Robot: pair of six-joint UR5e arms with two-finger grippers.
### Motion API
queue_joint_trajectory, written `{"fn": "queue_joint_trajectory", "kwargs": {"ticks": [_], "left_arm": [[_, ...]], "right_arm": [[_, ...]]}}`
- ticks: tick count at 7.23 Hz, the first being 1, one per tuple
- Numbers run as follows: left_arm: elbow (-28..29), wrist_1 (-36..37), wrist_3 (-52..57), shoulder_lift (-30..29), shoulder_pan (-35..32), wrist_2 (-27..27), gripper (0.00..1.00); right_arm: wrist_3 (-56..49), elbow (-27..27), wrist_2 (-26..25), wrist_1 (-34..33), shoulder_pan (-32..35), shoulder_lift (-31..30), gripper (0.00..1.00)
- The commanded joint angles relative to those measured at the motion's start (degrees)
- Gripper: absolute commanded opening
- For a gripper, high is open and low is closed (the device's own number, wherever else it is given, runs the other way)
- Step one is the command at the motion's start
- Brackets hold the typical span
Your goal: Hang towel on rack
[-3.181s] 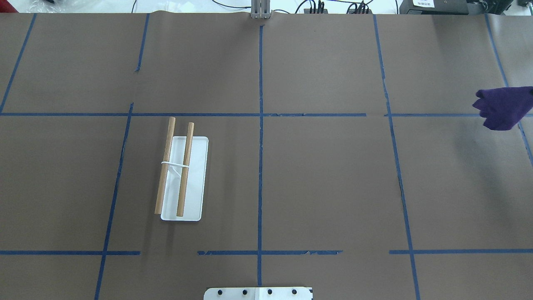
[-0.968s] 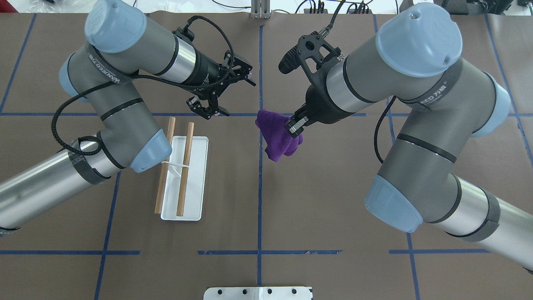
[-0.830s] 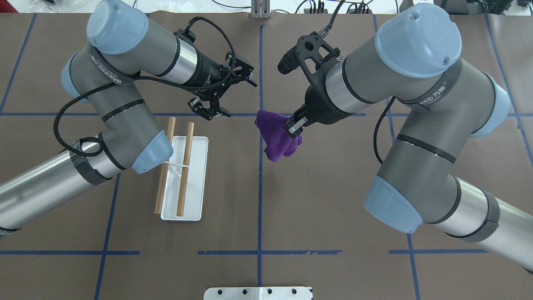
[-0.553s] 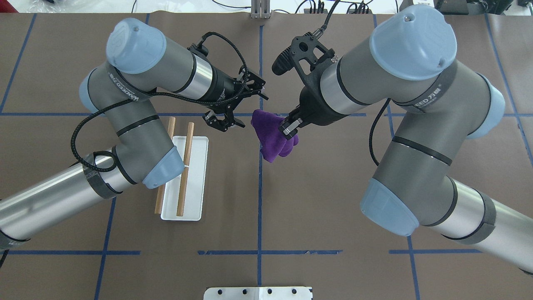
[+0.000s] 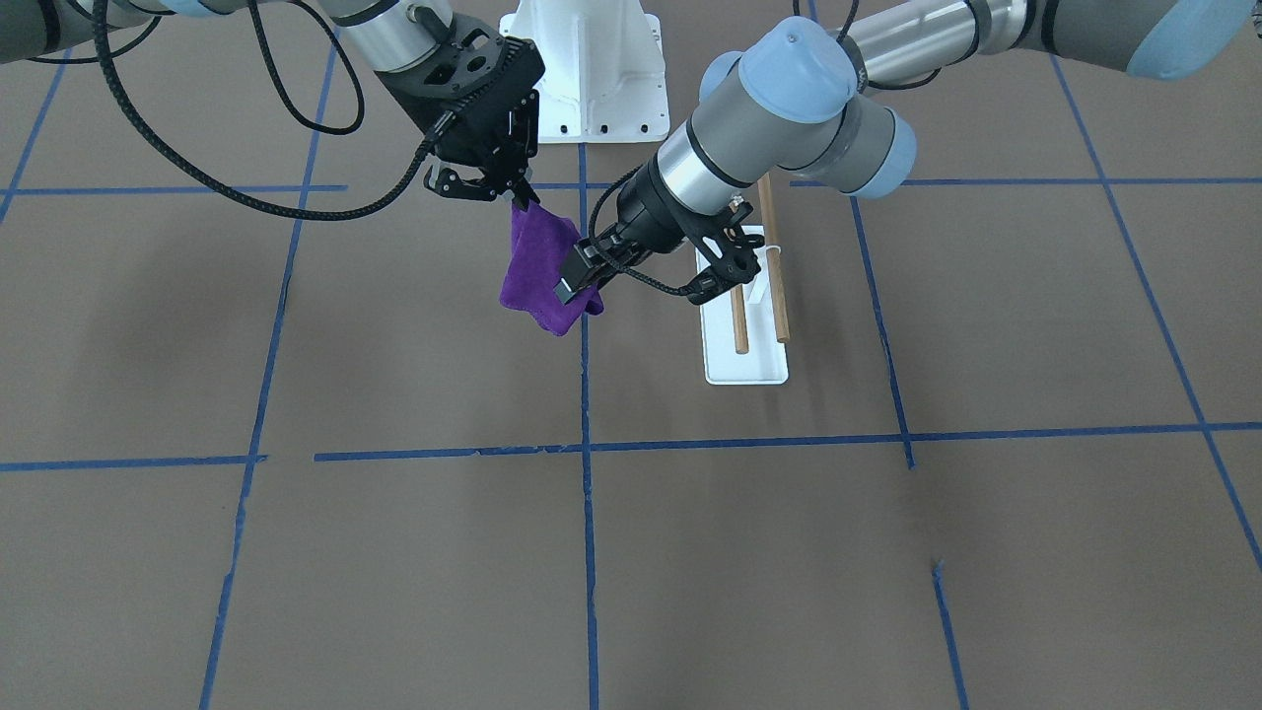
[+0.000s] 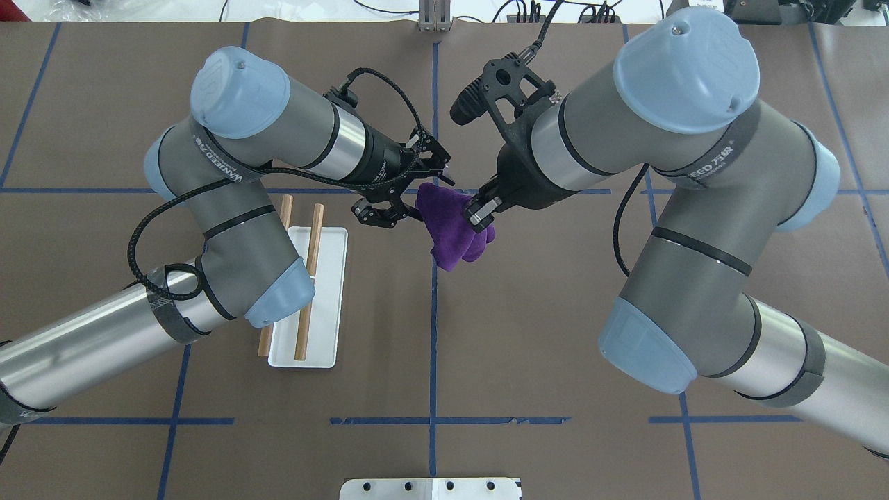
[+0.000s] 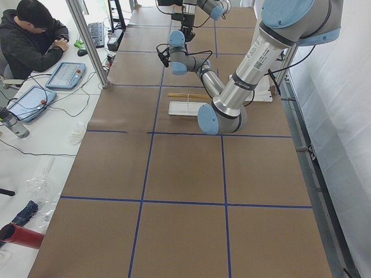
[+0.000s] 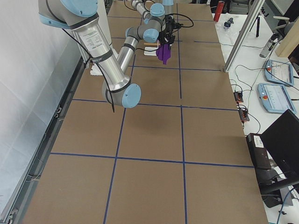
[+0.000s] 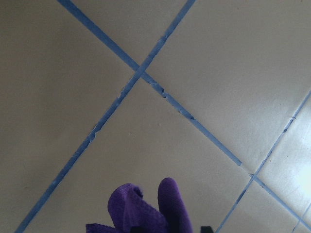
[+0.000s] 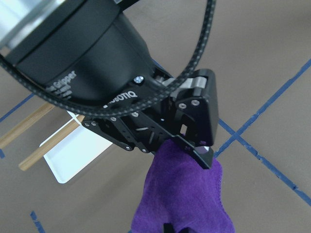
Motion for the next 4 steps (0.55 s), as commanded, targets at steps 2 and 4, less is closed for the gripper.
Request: {"fn": "queue_joint_trajectory", "kwargs": {"ticks": [2, 4], "left_arm": [[-0.3, -0.8, 0.2, 0.4, -0.2, 0.1, 0.00], [-2.3, -0.7, 0.2, 2.7, -0.3, 0.2, 0.00]], "right_arm": [[0.0, 0.0, 0.4, -0.1, -0.1, -0.4, 0.23], [0.4, 0.1, 1.5, -1.4, 0.2, -1.2, 1.00]]}}
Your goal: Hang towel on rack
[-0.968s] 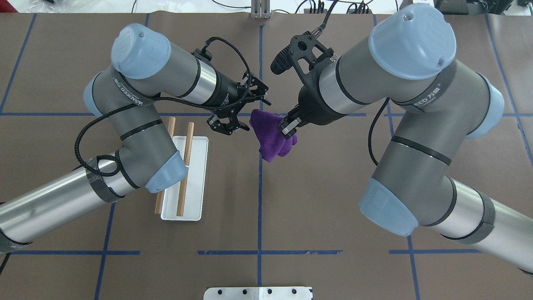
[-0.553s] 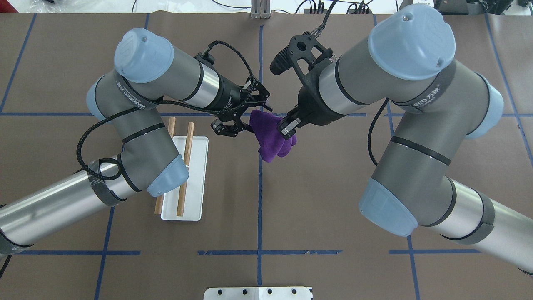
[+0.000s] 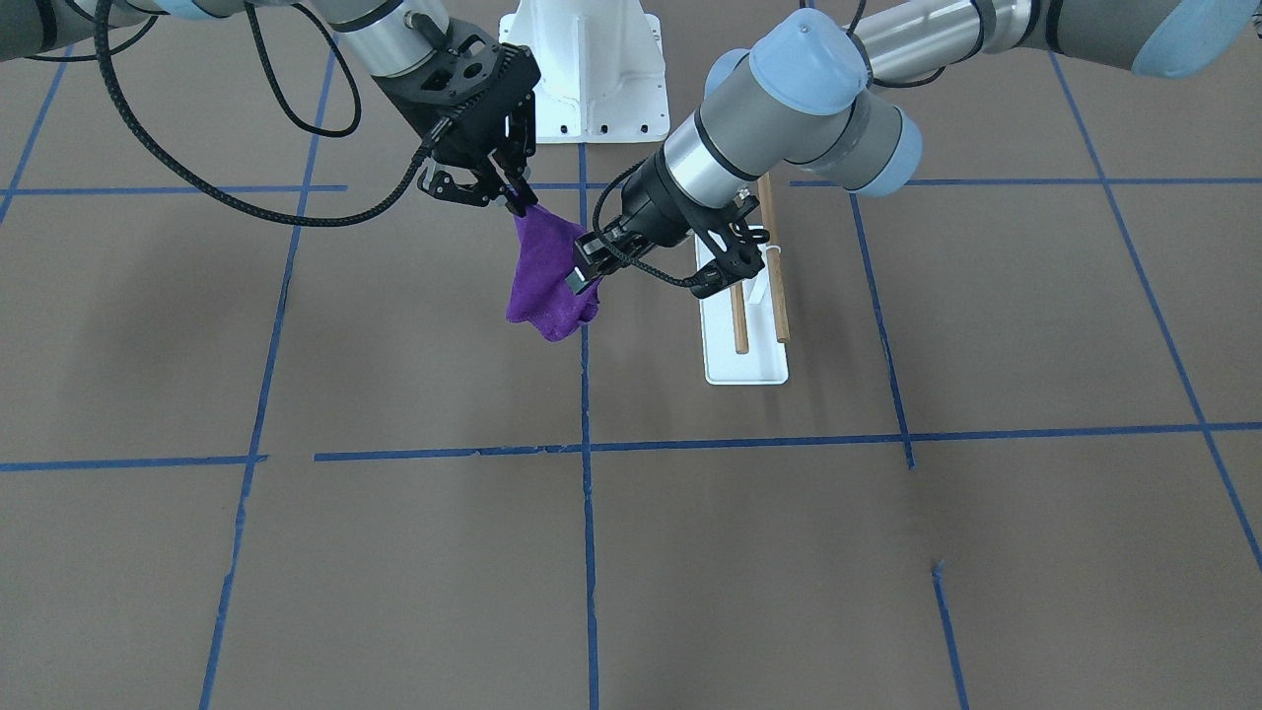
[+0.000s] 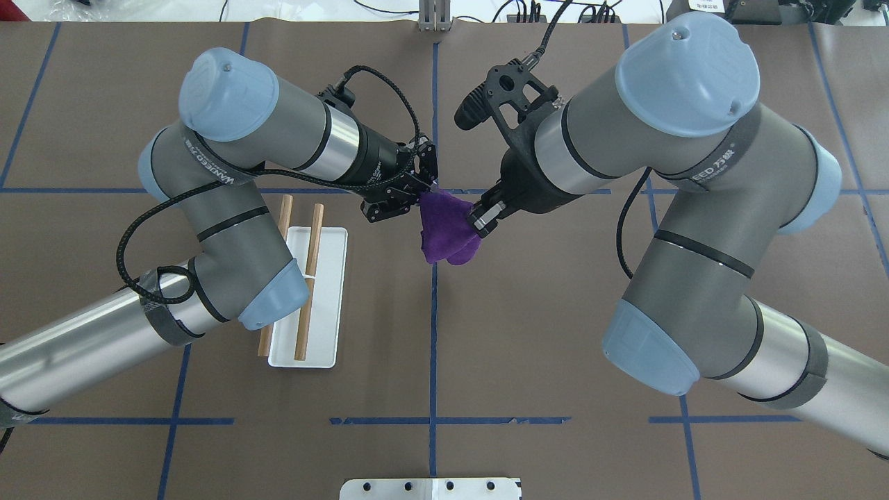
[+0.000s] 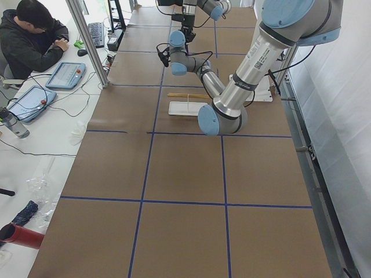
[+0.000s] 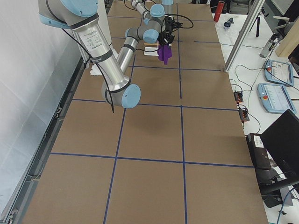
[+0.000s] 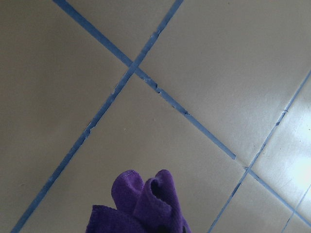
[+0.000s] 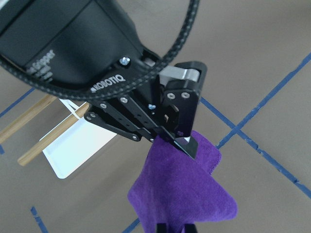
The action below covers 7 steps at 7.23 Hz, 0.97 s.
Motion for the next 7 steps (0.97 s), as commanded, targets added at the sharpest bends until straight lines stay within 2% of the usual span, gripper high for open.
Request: {"fn": "queue_joint_trajectory", "kwargs": {"ticks": [1, 2, 3, 4, 6, 7], "left_arm": [[-3.8, 0.1, 0.7, 4.3, -1.0, -0.3, 0.00], [-5.9, 0.3, 3.0, 6.8, -1.3, -0.4, 0.00], [-7.8, 0.5, 5.7, 9.2, -2.0, -0.7, 0.00], [-10.4, 0.6, 10.6, 12.4, -3.4, -1.7, 0.00], [-11.8, 0.6, 20.6, 15.8, -9.8, -8.0, 0.00], [-13.1, 0.6, 26.1, 19.5, -10.1, -8.2, 0.00]], "right_arm": [[0.2, 0.1, 3.3, -3.5, 2.1, -1.4, 1.00], [0.0, 0.0, 7.3, -4.5, 4.8, -3.4, 1.00], [-0.7, -0.5, 8.2, -4.6, 6.4, -6.0, 1.00], [-1.3, -1.7, 8.3, -4.6, 8.0, -7.5, 1.00], [-4.1, -5.8, 8.2, -4.6, 9.9, -8.3, 1.00], [-9.0, -6.6, 8.2, -4.6, 11.7, -10.6, 1.00]]}}
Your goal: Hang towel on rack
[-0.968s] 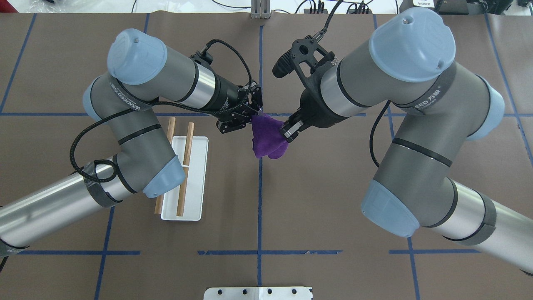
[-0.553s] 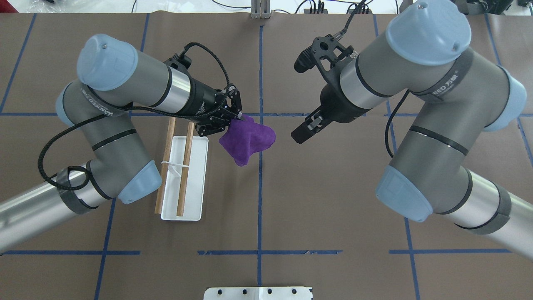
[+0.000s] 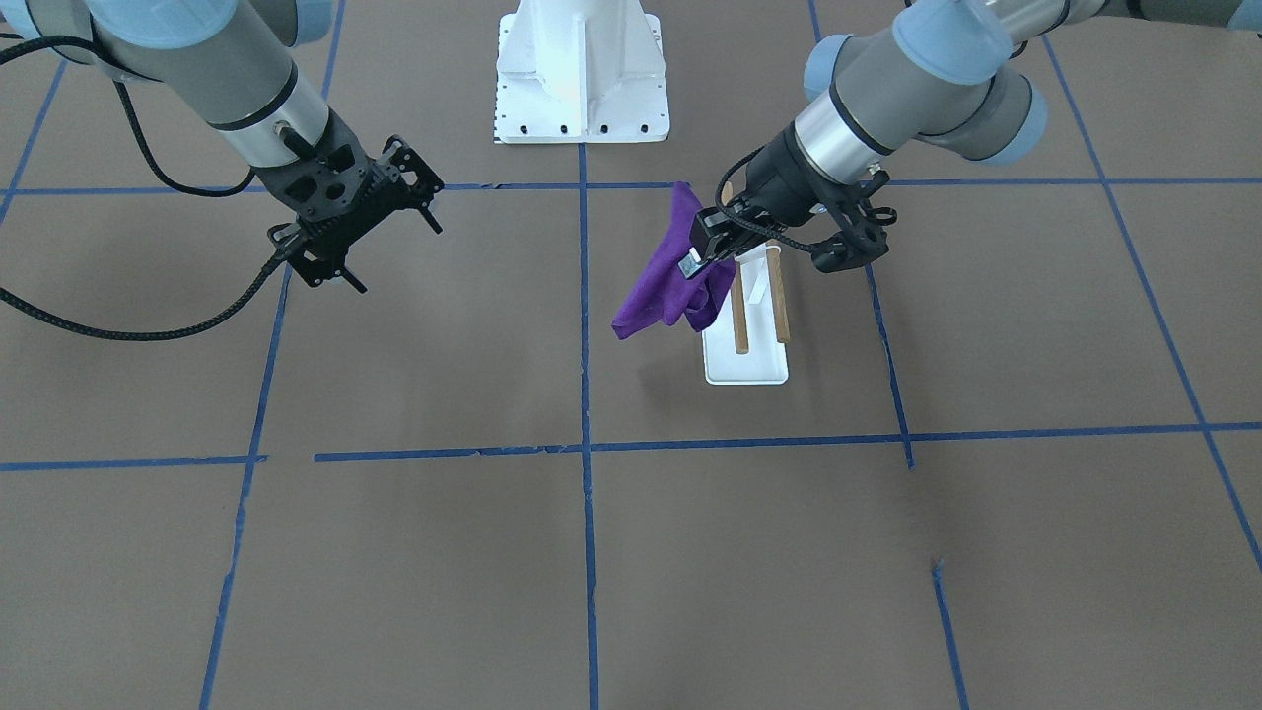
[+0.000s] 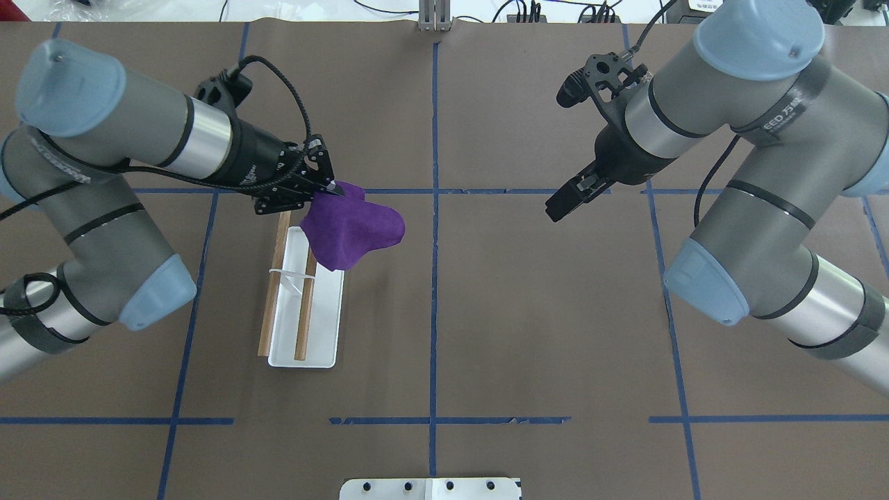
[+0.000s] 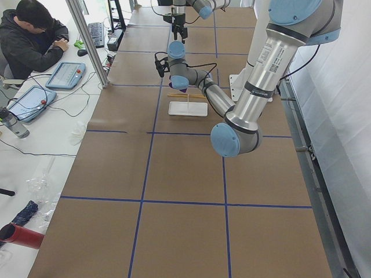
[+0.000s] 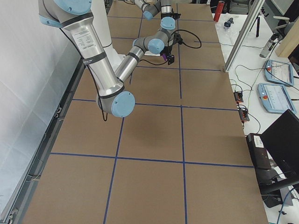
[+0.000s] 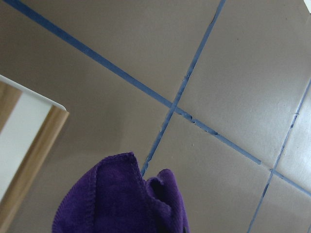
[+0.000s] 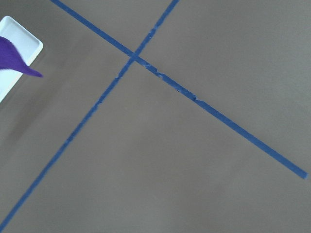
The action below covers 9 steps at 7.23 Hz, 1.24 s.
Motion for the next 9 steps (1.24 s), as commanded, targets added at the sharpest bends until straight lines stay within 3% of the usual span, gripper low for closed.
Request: {"fn": "queue_joint_trajectory", "kwargs": {"ticks": [1, 4, 6, 8, 9], "left_arm": [[-1.5, 0.0, 10.4, 6.1, -1.7, -1.3, 0.00], [-0.8, 0.0, 13.0, 8.4, -1.2, -0.6, 0.00], [0.2, 0.0, 13.0, 8.5, 0.1, 1.8, 0.30], [0.6, 0.0, 13.0, 8.5, 0.5, 2.4, 0.39], [0.8, 0.0, 13.0, 8.5, 0.5, 2.5, 0.53]], "right_arm": [[-10.1, -2.1, 0.0, -0.5, 4.1, -4.4, 1.00], [-18.2, -3.1, -0.3, -5.1, 6.9, -4.8, 1.00], [-18.3, -3.1, -0.2, -5.1, 6.9, -4.8, 1.00], [-18.3, -3.0, -0.2, -5.1, 7.0, -4.8, 1.00], [-18.3, -3.0, -0.2, -5.1, 7.0, -4.8, 1.00]]}}
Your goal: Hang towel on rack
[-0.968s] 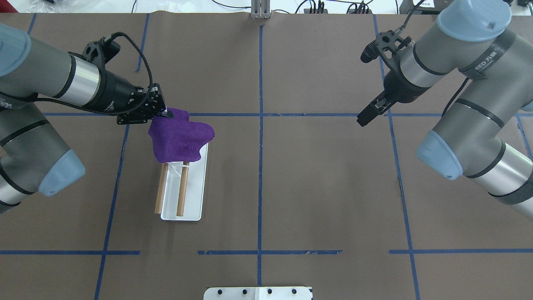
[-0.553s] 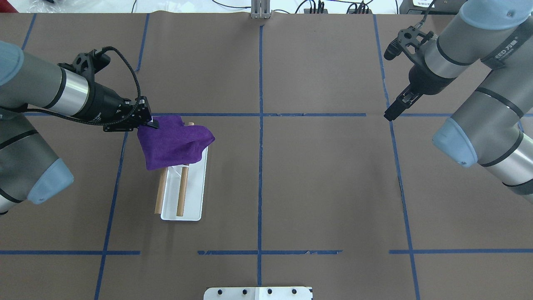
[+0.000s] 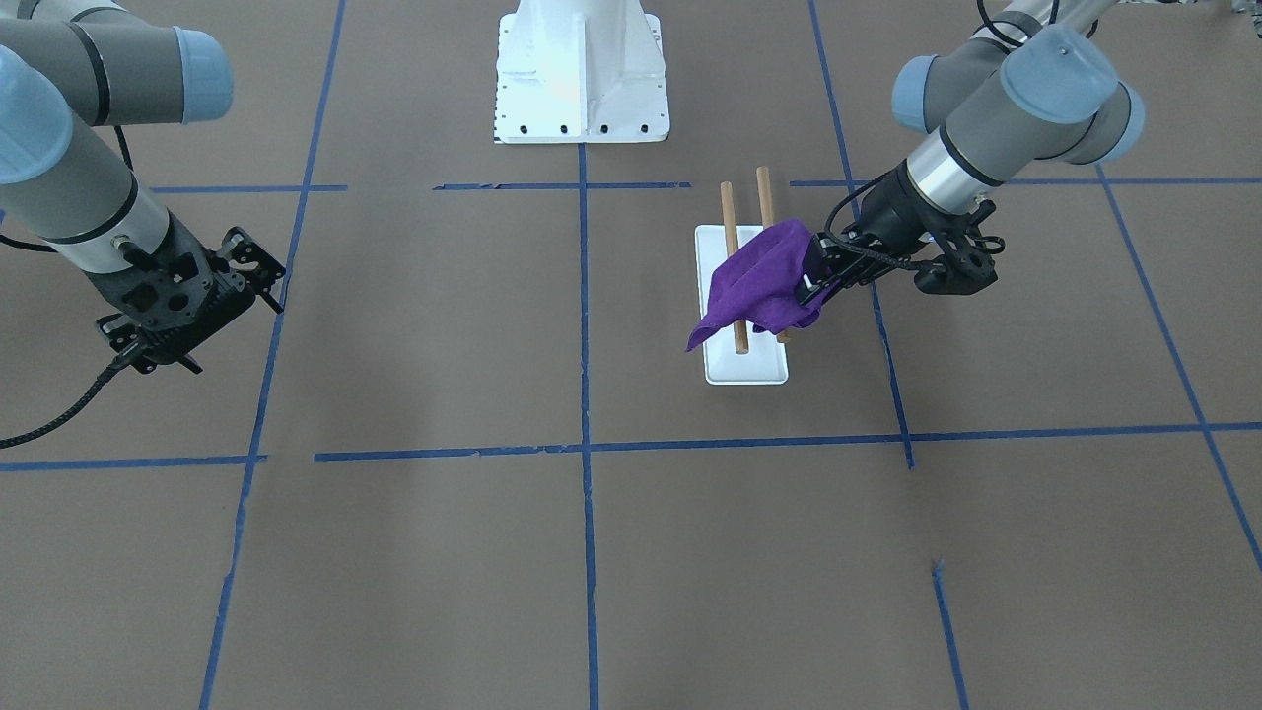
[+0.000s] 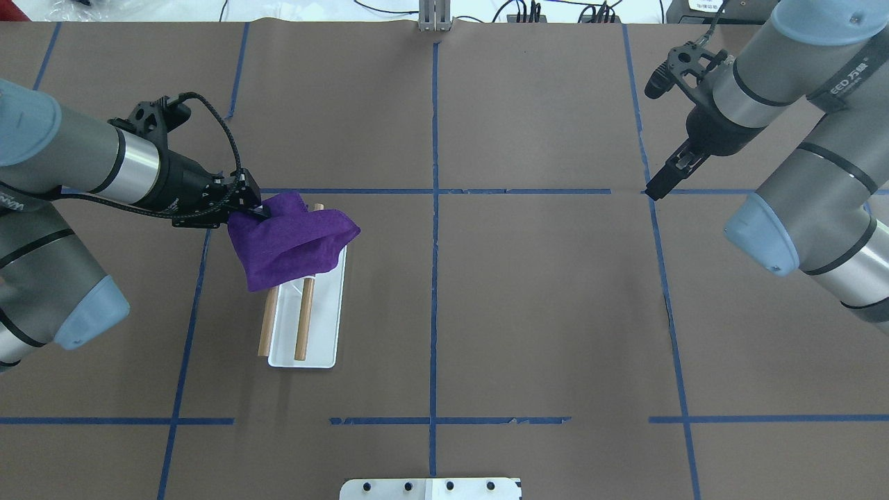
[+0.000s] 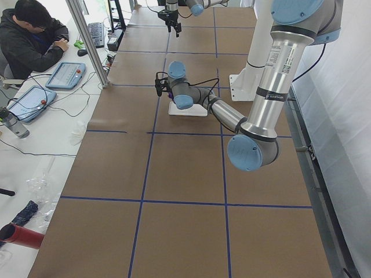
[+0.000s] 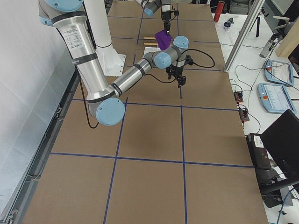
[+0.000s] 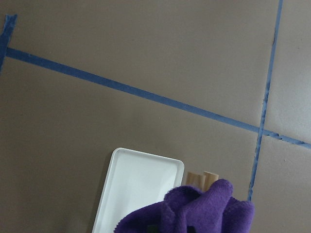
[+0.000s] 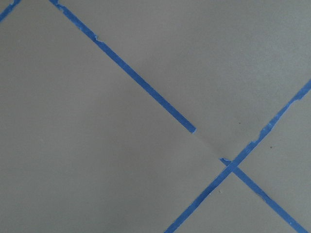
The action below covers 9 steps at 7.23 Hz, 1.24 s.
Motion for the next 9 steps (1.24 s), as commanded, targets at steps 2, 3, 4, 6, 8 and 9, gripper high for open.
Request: {"fn": "queue_joint_trajectory", "kwargs": {"ticks": [2, 3, 4, 6, 8, 9], "left_arm": [[0.1, 0.0, 0.2, 0.0, -0.4, 0.2, 1.00], [0.3, 0.1, 3.5, 0.4, -0.7, 0.1, 1.00], [0.2, 0.9, 7.7, 1.7, -1.6, 0.1, 1.00], [-0.8, 8.0, 18.4, 1.9, -5.8, 0.1, 1.00], [-1.8, 12.7, 36.3, 5.9, -12.7, -0.3, 1.00], [-1.9, 14.3, 44.7, 8.2, -15.8, -0.5, 1.00]], "right_arm": [[0.0, 0.0, 0.0, -0.1, 0.2, 0.0, 1.00], [0.0, 0.0, 0.0, -0.8, 1.0, -0.1, 1.00], [-0.2, 0.0, 0.1, -2.3, 2.3, -0.1, 1.00], [-5.1, -0.1, 0.5, -3.1, 6.2, -3.2, 1.00], [-10.9, -0.1, 3.5, -4.0, 14.0, -9.9, 1.00], [-11.9, -1.6, 4.1, -3.7, 18.5, -12.8, 1.00]]}}
